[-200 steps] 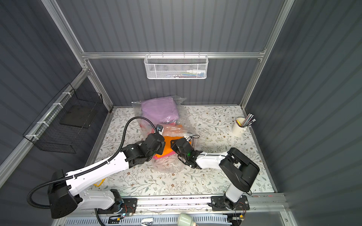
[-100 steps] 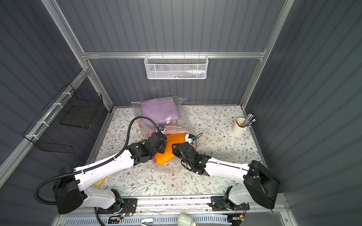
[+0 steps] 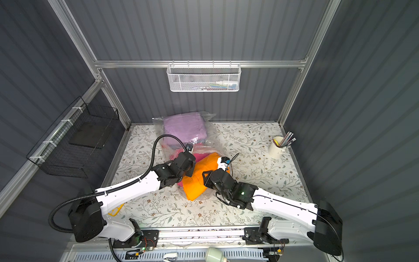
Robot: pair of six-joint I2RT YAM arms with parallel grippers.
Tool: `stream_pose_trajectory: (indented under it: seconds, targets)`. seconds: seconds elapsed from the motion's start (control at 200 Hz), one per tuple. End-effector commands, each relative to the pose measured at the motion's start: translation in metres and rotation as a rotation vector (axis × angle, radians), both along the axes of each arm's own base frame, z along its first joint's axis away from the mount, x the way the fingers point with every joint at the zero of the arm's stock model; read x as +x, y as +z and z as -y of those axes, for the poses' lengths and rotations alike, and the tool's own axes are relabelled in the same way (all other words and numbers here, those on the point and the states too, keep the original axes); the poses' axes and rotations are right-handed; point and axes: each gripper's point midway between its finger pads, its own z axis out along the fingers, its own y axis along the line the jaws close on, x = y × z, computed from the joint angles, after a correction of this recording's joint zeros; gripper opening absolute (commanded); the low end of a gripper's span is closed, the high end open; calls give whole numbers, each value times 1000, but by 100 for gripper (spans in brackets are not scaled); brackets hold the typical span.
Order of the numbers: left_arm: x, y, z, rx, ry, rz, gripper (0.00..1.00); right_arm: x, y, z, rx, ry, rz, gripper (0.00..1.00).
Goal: Take the trousers out of the vacuum bag
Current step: Take out the trousers from the vacuum bag.
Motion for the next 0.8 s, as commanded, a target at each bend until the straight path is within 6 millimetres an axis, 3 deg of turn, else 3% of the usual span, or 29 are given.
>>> stream_pose_trajectory:
  seconds: [0.0, 0.195, 0.355, 0.485, 0.795]
  targets:
    - [8, -9, 2, 1, -3, -10, 0, 3, 82, 2, 86, -11, 135, 0]
    - [16, -18, 2, 11, 9, -19, 0, -12, 104, 15, 77, 5, 141, 0]
    - [21, -25, -2, 21, 19, -33, 0, -23, 135, 32, 86, 20, 182, 0]
    - [24, -30, -5, 25, 27, -39, 0, -31, 152, 52, 50, 19, 203, 0]
    - [24, -48, -12, 46, 45, -66, 0, -41, 220, 102, 43, -21, 369, 0]
